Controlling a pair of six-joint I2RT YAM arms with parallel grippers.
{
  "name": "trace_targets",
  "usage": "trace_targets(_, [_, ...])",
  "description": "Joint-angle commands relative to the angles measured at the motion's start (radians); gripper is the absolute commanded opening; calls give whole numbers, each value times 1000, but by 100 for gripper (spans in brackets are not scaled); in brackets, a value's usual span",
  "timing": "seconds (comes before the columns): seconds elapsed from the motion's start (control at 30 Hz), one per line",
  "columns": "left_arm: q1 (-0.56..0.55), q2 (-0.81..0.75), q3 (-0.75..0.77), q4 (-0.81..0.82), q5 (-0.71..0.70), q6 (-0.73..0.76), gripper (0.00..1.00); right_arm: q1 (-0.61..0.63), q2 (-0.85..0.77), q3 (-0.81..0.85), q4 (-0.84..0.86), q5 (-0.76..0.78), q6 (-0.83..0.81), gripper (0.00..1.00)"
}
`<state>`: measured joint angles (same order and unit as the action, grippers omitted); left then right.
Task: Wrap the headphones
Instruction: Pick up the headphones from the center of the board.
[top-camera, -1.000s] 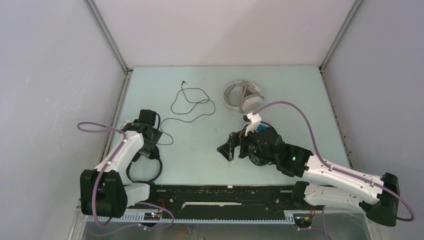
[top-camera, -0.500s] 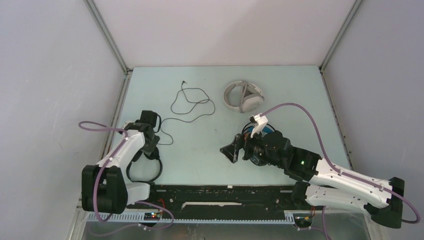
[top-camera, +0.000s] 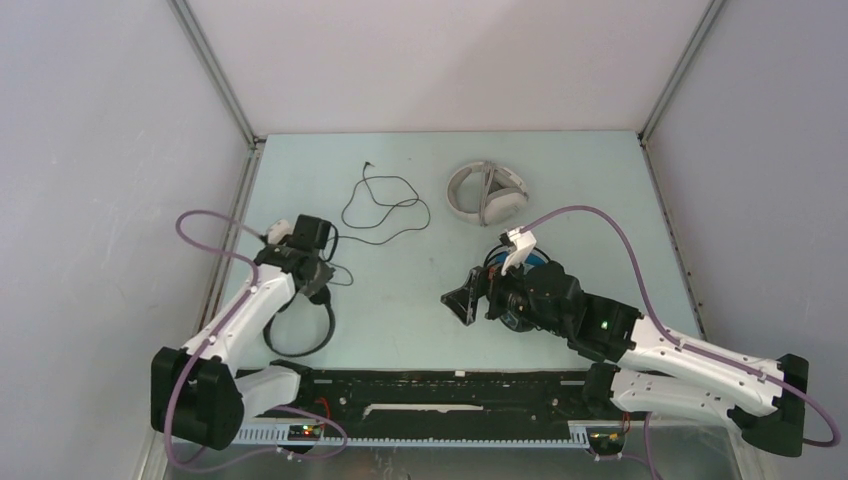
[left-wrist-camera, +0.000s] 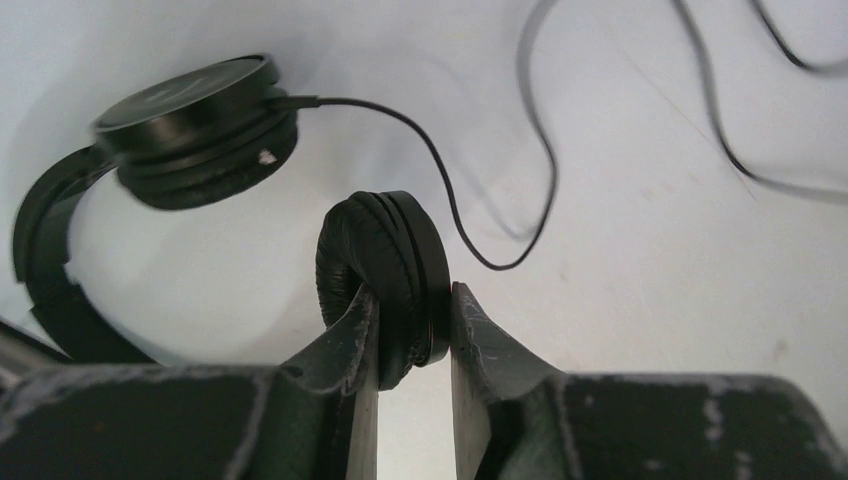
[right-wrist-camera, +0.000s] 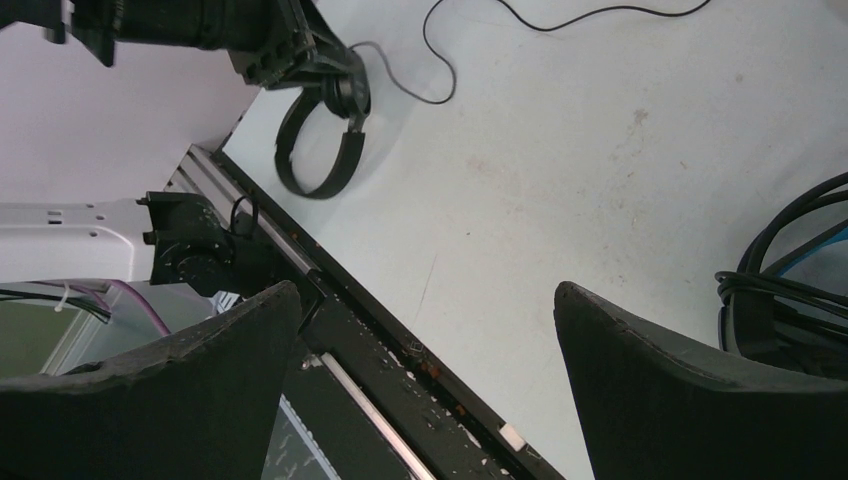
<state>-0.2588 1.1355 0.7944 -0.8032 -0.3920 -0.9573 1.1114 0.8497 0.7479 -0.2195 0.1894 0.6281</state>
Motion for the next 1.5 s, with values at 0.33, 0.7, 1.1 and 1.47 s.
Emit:
trace_targets(0.33, [-305,5,125,245,505,493,13,1,-89,-38,28,198,13,100])
trace_targets(0.7, [-442,140,144,225,525,570,41,0,-231,-98,40,303,17,100])
trace_targets(1.1, [-346,-25,137,82,217,523,100,4,-216,-97,63,268,19,100])
trace_targets(1.47, [-77,-18,-104,197,181,347,80,3,-227,-97,55,263,14,100])
